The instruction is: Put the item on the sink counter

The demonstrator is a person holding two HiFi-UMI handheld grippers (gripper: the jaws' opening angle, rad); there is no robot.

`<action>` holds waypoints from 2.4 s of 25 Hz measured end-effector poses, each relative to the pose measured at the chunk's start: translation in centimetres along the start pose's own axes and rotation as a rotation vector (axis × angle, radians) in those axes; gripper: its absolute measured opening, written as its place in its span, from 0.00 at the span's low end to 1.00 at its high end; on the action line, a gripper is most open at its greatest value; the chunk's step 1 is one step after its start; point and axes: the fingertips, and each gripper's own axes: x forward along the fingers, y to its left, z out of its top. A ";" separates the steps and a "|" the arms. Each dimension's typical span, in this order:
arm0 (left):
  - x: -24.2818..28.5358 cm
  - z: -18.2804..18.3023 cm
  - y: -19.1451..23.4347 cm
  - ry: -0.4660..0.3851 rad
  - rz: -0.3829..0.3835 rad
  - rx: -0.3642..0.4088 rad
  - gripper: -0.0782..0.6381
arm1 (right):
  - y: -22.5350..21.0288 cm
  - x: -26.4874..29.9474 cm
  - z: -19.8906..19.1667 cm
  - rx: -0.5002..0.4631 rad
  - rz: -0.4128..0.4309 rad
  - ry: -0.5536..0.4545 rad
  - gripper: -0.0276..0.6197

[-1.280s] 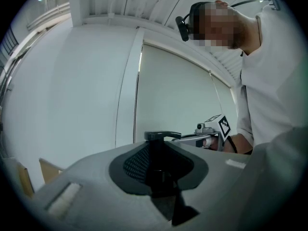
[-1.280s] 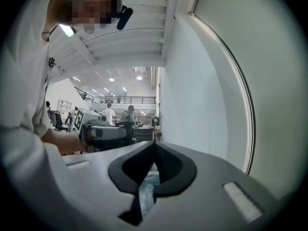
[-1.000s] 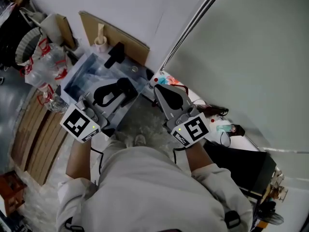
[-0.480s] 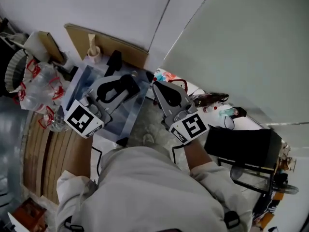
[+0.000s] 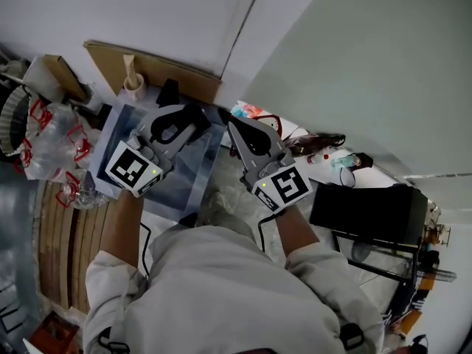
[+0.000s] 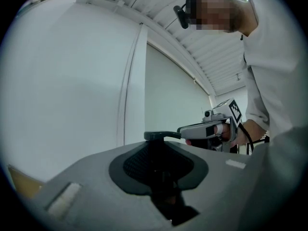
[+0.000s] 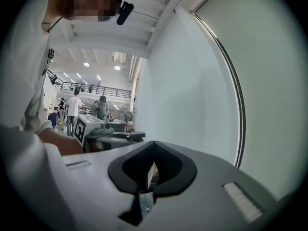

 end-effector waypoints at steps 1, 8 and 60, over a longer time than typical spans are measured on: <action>0.4 -0.3 0.3 0.002 0.008 -0.003 0.22 | -0.4 0.1 -0.1 0.003 0.004 0.003 0.05; 2.7 -2.2 1.9 0.015 0.058 -0.017 0.22 | -2.5 0.4 -0.6 0.016 0.041 0.009 0.05; 7.2 -20.9 9.4 0.175 0.275 -0.092 0.22 | -6.3 2.2 -4.7 0.023 0.186 0.073 0.05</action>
